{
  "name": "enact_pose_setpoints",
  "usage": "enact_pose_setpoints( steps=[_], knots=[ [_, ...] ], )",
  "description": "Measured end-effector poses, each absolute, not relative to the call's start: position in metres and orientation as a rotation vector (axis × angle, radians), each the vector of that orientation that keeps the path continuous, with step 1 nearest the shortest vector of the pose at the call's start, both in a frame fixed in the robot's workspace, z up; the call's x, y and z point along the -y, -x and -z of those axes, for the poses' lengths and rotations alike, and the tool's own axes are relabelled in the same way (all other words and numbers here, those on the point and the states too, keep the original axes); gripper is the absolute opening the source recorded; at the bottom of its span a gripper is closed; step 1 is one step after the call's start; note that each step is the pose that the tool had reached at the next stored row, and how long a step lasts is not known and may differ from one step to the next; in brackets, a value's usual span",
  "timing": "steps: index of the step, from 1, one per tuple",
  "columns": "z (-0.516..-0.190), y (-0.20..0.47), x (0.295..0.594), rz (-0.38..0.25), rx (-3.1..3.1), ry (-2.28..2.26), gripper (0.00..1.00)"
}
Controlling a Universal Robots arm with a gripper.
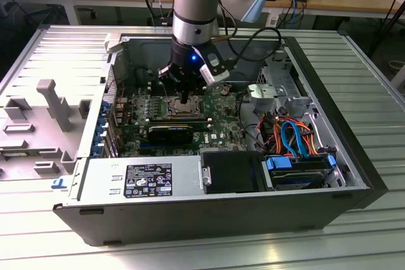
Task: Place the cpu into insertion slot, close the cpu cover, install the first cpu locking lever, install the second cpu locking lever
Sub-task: 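Install the first cpu locking lever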
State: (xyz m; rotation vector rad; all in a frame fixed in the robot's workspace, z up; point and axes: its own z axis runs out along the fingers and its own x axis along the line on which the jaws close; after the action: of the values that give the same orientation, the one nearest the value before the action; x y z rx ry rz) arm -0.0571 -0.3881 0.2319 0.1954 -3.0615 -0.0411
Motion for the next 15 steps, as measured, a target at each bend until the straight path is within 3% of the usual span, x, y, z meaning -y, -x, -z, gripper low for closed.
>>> enact_pose_setpoints(
  steps=[15],
  knots=[
    [-0.239, 0.081, 0.385, 0.048, 3.075, -0.175, 0.11]
  ],
)
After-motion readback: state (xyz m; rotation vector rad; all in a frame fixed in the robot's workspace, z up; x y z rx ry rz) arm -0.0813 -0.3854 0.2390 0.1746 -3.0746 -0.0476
